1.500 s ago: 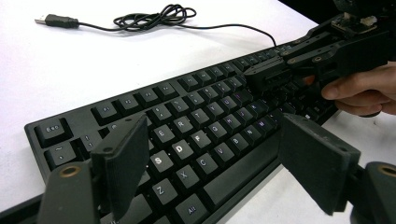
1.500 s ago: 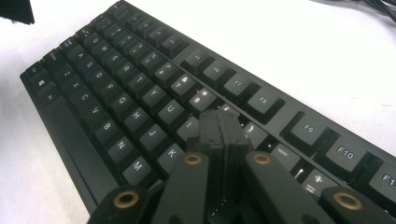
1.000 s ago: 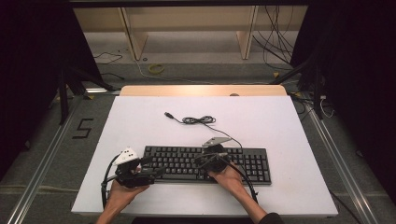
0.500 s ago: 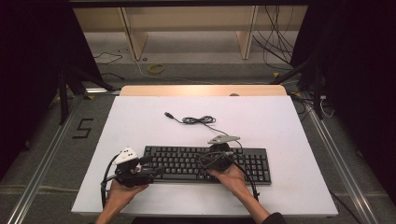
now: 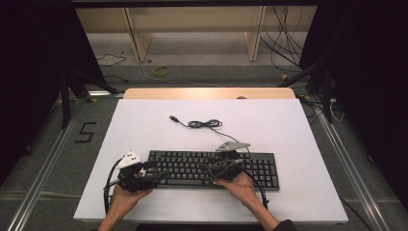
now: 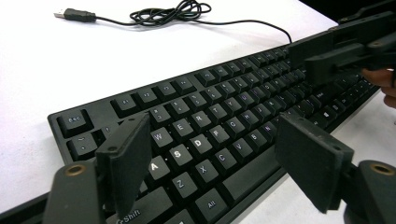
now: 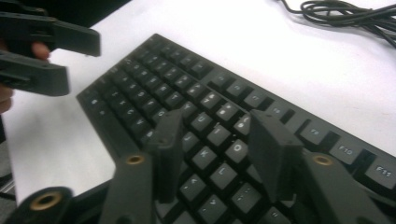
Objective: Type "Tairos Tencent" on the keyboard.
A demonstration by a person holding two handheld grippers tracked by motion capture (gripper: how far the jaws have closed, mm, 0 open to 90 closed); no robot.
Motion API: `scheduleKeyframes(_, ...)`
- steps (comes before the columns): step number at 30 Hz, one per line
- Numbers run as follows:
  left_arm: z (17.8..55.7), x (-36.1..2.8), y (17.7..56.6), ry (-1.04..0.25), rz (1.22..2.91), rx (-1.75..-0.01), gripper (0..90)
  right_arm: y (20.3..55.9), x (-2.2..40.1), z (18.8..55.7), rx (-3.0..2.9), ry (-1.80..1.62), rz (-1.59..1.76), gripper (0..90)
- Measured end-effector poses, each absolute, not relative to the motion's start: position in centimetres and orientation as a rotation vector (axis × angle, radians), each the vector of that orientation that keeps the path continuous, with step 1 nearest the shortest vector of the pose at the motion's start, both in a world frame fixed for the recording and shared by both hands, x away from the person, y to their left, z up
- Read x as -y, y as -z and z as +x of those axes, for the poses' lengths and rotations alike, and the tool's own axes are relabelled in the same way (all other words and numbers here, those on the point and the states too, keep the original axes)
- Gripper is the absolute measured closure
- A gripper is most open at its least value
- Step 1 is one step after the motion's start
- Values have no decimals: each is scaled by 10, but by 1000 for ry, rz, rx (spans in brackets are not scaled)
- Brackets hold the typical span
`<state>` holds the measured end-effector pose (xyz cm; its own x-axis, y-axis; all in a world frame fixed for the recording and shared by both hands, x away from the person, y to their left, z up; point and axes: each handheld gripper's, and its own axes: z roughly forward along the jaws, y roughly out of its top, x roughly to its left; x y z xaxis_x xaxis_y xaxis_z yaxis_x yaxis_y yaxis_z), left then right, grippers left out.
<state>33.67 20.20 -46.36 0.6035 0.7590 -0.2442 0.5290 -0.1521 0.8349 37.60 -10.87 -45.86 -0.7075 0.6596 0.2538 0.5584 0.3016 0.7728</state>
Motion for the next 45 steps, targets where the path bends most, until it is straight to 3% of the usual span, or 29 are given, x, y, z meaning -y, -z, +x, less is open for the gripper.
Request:
scheduleKeyframes(9, 340, -206, 464, -303, 1826, -1073, 375, 454, 110, 366, -2425, -1405, 1098, 414)
scheduleKeyframes(24, 349, -202, 469, -320, 1878, -1095, 762, 453, 115, 349, -2424, -1464, 1059, 359)
scheduleKeyframes(30, 353, -199, 471, -303, 1903, -1106, 865, 453, 114, 342, -2429, -1488, 1031, 334)
scheduleKeyframes(45, 361, -190, 477, -276, 1962, -1138, 889, 452, 117, 332, -2434, -1501, 1014, 318)
